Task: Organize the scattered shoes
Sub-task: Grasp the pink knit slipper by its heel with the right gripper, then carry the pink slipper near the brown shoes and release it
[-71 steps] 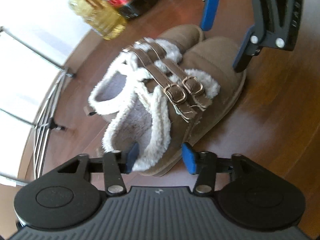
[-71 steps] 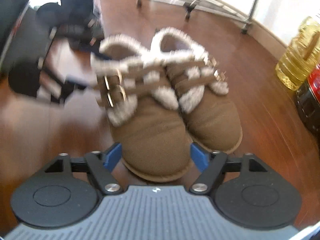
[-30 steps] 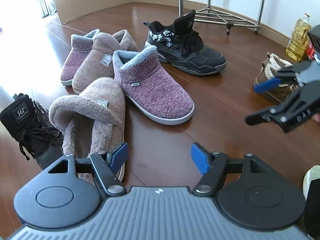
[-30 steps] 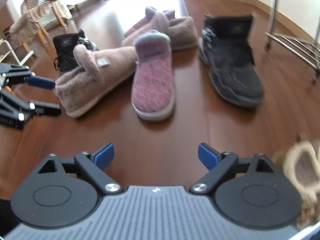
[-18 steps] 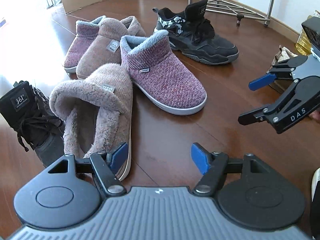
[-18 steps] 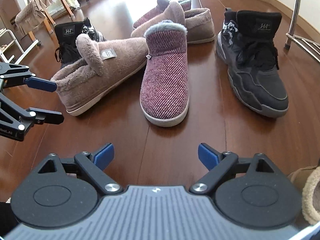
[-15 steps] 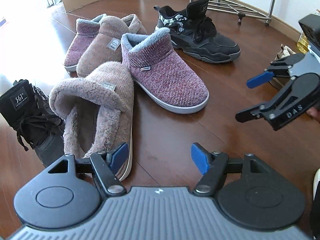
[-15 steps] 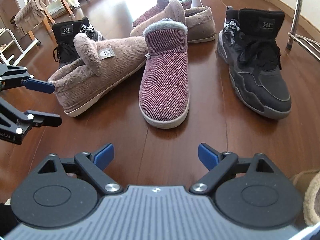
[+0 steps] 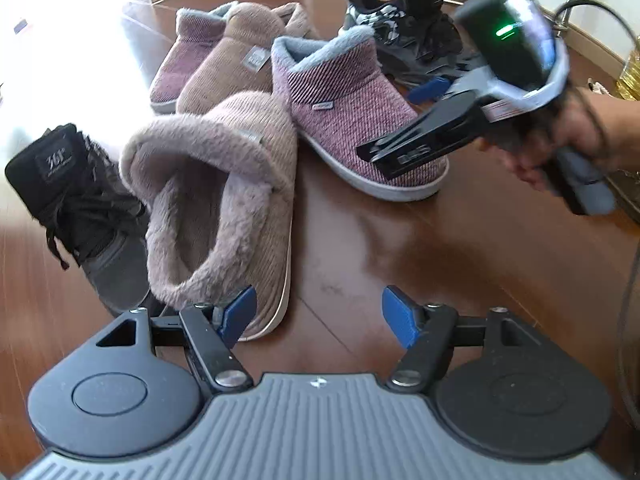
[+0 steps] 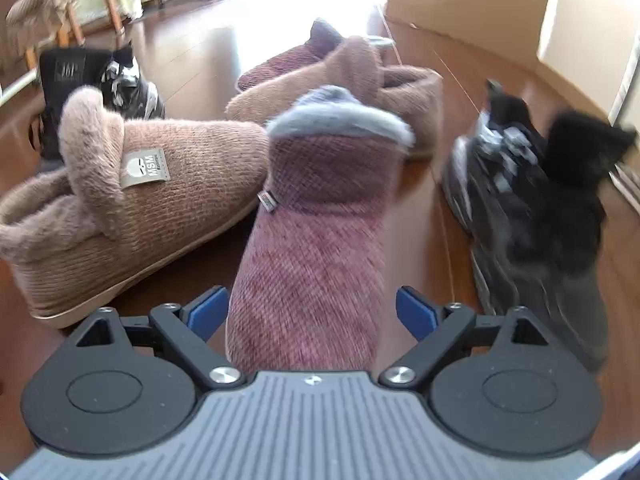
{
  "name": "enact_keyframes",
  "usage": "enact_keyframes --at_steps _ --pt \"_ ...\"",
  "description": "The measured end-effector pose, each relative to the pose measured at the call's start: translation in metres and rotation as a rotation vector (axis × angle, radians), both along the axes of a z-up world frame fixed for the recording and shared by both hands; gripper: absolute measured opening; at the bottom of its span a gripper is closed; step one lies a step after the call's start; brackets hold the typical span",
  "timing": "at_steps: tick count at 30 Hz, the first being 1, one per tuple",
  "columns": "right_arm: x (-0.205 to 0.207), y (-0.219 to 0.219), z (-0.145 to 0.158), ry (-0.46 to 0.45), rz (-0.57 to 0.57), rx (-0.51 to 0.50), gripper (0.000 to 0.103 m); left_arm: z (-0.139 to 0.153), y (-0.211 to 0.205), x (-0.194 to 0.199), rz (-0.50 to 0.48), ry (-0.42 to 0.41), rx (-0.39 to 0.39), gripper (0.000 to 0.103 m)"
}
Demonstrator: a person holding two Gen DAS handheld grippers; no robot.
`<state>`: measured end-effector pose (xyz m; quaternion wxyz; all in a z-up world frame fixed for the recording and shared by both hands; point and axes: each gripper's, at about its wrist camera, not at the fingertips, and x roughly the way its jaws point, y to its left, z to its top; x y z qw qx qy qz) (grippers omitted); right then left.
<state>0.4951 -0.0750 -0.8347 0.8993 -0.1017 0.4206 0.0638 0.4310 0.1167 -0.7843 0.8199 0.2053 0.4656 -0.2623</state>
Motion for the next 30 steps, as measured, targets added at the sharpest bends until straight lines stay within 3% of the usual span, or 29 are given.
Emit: enact_keyframes --at_steps 4,7,12,14,16,19,23,25,28,30 --pt "-0.014 0.004 -0.006 -0.058 0.078 -0.05 0.043 0.0 0.002 -0.002 0.012 0.001 0.007 0.071" --pt "-0.034 -0.008 0.002 -0.01 0.062 0.006 0.038 0.003 0.001 -0.004 0.011 -0.005 0.003 0.071" --pt "-0.108 -0.032 0.014 0.103 0.108 0.066 0.038 0.007 -0.014 -0.011 -0.052 0.001 -0.022 0.071" --pt "-0.149 -0.043 0.02 0.154 0.13 0.081 0.046 0.006 -0.023 -0.014 -0.094 0.008 -0.028 0.071" --pt "-0.185 -0.053 0.029 0.195 0.112 0.098 0.069 0.005 -0.035 -0.018 -0.145 0.014 -0.024 0.071" --pt "-0.235 -0.067 0.042 0.237 0.07 0.139 0.088 0.002 -0.052 -0.023 -0.205 0.023 -0.018 0.071" --pt "-0.239 -0.064 0.038 0.204 0.029 0.192 0.094 0.001 -0.071 -0.029 -0.245 0.038 -0.028 0.072" --pt "-0.232 -0.053 0.029 0.181 0.034 0.172 0.088 0.002 -0.075 -0.034 -0.251 0.041 -0.028 0.072" --pt "-0.232 -0.046 0.013 0.165 0.02 0.111 0.064 0.003 -0.076 -0.04 -0.248 0.045 -0.014 0.072" --pt "-0.235 -0.052 0.016 0.162 -0.01 0.135 0.059 0.004 -0.075 -0.043 -0.258 0.043 -0.008 0.072"
